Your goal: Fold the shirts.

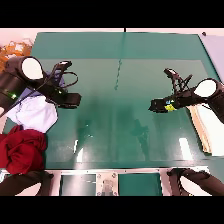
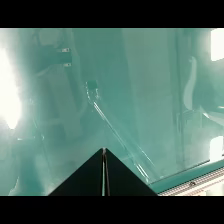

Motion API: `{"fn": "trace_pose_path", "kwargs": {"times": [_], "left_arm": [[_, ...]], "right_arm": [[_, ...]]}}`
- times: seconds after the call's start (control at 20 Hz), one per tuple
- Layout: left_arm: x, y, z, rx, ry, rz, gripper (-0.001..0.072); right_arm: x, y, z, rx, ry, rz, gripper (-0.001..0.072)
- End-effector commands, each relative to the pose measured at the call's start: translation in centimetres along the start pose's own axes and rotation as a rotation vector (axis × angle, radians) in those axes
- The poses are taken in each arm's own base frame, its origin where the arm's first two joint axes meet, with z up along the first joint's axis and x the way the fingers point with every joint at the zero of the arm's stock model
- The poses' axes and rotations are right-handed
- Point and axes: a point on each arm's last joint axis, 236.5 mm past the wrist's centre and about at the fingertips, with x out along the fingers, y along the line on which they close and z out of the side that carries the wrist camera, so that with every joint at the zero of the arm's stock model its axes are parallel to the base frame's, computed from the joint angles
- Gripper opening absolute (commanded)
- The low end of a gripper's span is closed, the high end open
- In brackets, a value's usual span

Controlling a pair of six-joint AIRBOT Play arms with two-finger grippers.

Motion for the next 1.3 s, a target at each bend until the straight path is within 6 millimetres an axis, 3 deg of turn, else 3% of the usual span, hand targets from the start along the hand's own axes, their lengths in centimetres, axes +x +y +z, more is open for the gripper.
{"fn": "trace_pose_path", "kwargs": {"times": [0.0,0.55,0.7,0.75,0.8,0.85,0.95,1.05,1.25], "left_arm": [[0.0,0.0,0.0,0.001,-0.001,0.000,0.0020],[0.0,0.0,0.0,0.000,-0.001,0.000,0.0019],[-0.1,0.7,2.3,0.009,-0.098,0.029,0.0020],[-0.4,1.9,3.6,0.023,-0.154,0.084,0.0021],[-0.8,3.9,4.8,0.043,-0.202,0.166,0.0156],[-1.7,6.3,6.2,0.057,-0.259,0.268,0.0658],[-4.4,12.2,9.2,0.016,-0.391,0.462,0.0668],[-5.9,17.7,11.2,-0.055,-0.469,0.528,0.0667],[-5.9,29.4,13.9,-0.234,-0.561,0.568,0.0667]], "right_arm": [[0.0,0.0,0.0,0.000,0.000,0.001,0.0018],[0.0,0.0,0.0,0.000,0.000,0.001,0.0018],[0.0,0.0,0.3,0.000,-0.012,0.000,0.0018],[0.0,0.0,0.5,-0.001,-0.020,-0.001,0.0018],[0.0,-0.1,0.4,-0.001,-0.019,-0.003,0.0018],[0.0,0.0,0.4,-0.001,-0.019,-0.003,0.0018],[0.0,0.0,1.1,0.001,-0.048,-0.002,0.0018],[0.0,-0.1,1.7,0.003,-0.074,-0.004,0.0018],[0.2,-0.3,2.2,0.005,-0.088,-0.008,0.0018]]}}
